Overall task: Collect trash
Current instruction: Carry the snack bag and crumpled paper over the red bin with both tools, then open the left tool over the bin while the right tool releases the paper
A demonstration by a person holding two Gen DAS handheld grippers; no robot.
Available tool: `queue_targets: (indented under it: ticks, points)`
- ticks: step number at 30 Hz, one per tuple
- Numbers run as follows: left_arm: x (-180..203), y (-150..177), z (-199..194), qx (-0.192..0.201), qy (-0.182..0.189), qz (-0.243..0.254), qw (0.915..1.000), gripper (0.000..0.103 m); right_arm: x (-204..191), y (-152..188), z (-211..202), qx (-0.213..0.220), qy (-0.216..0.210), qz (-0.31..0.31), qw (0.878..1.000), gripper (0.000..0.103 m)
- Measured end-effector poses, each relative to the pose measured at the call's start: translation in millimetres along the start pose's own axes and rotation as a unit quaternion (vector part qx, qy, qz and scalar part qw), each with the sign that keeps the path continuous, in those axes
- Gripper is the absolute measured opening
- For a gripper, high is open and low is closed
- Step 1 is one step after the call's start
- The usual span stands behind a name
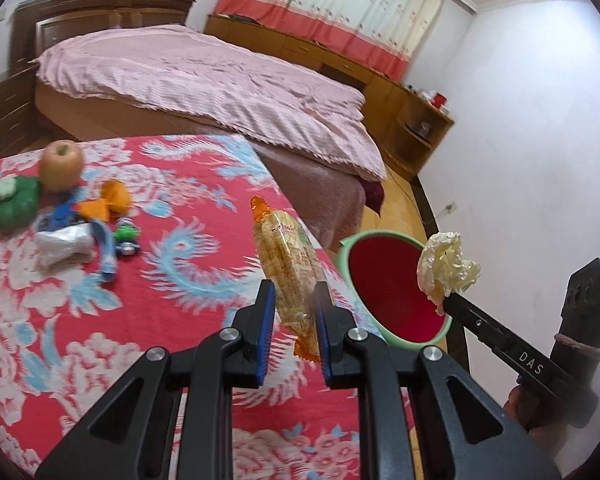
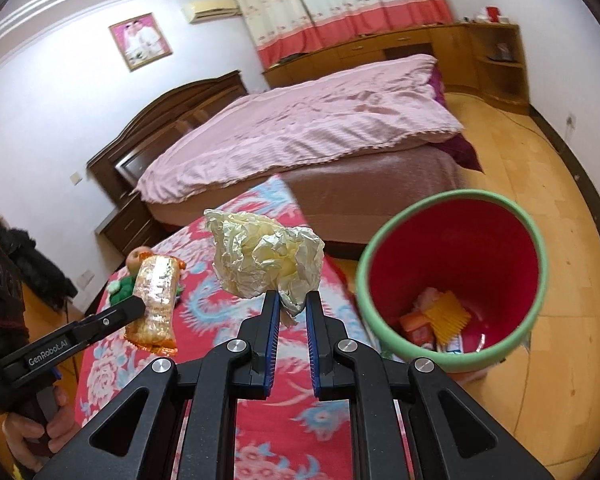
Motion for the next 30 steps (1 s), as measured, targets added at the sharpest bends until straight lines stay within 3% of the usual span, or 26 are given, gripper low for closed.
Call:
queue_targets:
  ticks: [16,30]
  points:
    - [84.6,12.7,66.8,-0.057,0.045,0.092,0.9931,0.019,84.6,5.8,-1.0,-0.004,0.052,0.080,0.995,0.013]
    - [114.4,32.7,128.5,-0.105,0.059,0.106,0.9871,0.019,133.4,15.2,7.4,-0.021,0.094,0.127,0.987,0.015]
Point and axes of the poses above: each gripper's, at about its wrist camera, not at the fingertips, and z roughly the way its jaws point, x to its right, y to its underside, the point moved 5 cm from there along z, roughly the way its jaws point, and after that the axes turned 5 degrees about x, right-handed, at the moved point
